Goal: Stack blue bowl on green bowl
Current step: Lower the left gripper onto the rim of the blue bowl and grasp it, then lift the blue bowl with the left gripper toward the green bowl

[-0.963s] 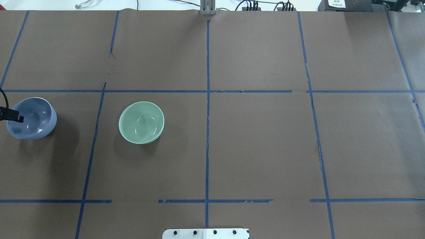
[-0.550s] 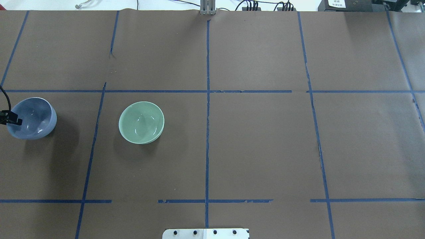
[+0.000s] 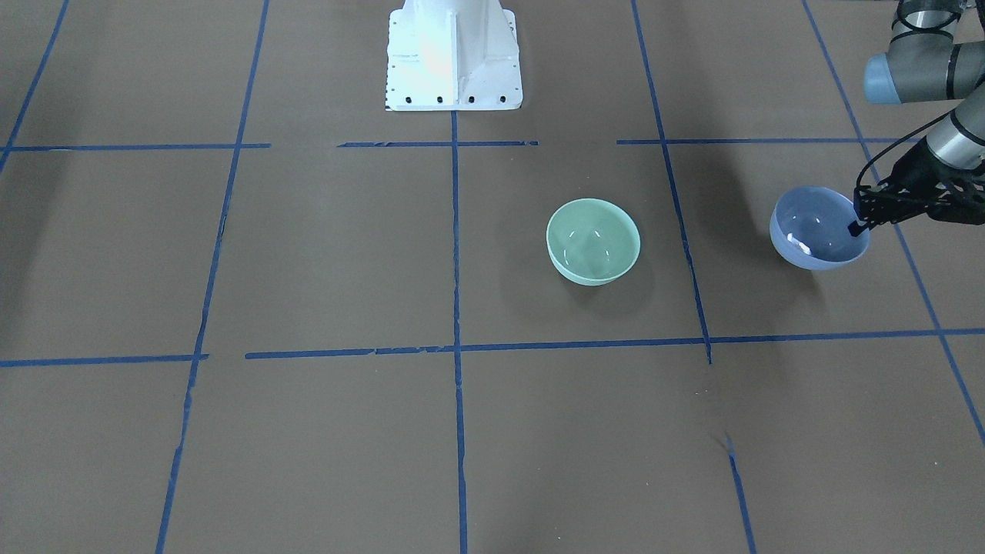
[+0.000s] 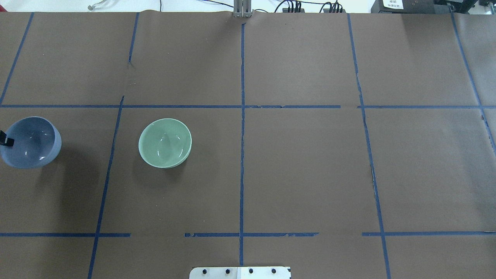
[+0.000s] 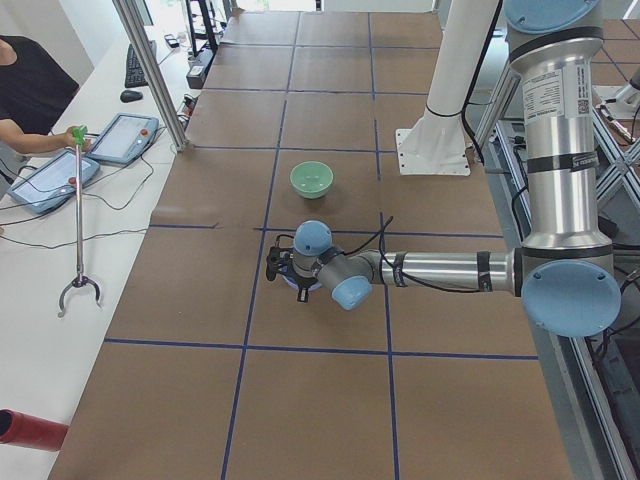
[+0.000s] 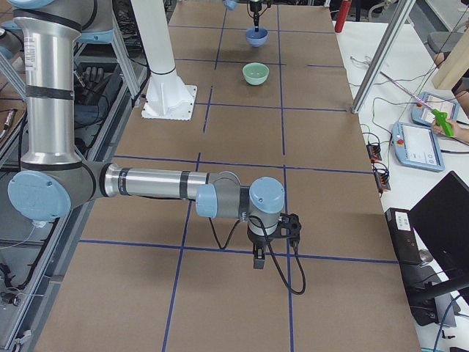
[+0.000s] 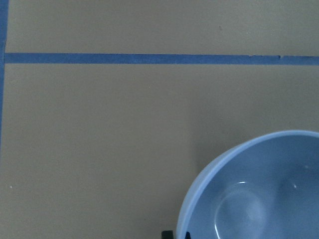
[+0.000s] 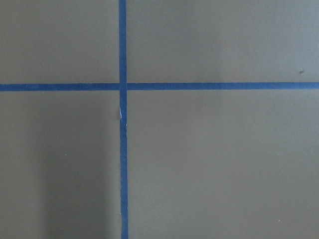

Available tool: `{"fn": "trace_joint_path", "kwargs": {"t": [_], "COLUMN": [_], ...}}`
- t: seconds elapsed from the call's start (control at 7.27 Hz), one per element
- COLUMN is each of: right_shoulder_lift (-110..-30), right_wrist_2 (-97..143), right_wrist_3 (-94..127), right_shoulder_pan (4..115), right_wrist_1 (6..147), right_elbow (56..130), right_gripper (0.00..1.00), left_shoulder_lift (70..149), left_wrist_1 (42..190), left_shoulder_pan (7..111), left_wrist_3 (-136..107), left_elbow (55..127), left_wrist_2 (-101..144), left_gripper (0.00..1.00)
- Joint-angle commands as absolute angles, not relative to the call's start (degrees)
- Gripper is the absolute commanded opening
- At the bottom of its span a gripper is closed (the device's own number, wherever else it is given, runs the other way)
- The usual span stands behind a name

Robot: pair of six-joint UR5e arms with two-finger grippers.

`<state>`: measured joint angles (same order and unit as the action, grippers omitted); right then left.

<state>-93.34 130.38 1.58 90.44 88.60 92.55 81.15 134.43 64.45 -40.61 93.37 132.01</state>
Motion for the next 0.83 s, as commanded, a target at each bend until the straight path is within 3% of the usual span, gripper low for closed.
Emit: {"fn": "trace_joint_path", "kwargs": {"t": [0.0, 0.28, 0.69], "right_shoulder_lift": [-93.3, -93.3, -93.3], "right_wrist_2": [130.3, 130.4, 130.3], "right_wrist_3": [1.6, 1.6, 1.6], "right_shoulder_pan": [90.4, 90.4, 90.4], "right_wrist_1": [88.6, 88.6, 88.6], "right_elbow": [92.5, 92.5, 92.5], "right_gripper": [1.0, 1.0, 1.0], "left_shoulder_lift": [80.3, 81.1, 82.7], "left_wrist_1": [120.8, 100.5, 84.9], "left_shoulder_pan": [72.0, 77.8, 80.5], "left_wrist_3": [-31.2, -22.3, -23.0], "left_elbow": [102.2, 113.8, 127.1], "left_wrist_2": [138.0, 137.4, 137.3], "left_gripper": [0.0, 0.0, 0.0]}}
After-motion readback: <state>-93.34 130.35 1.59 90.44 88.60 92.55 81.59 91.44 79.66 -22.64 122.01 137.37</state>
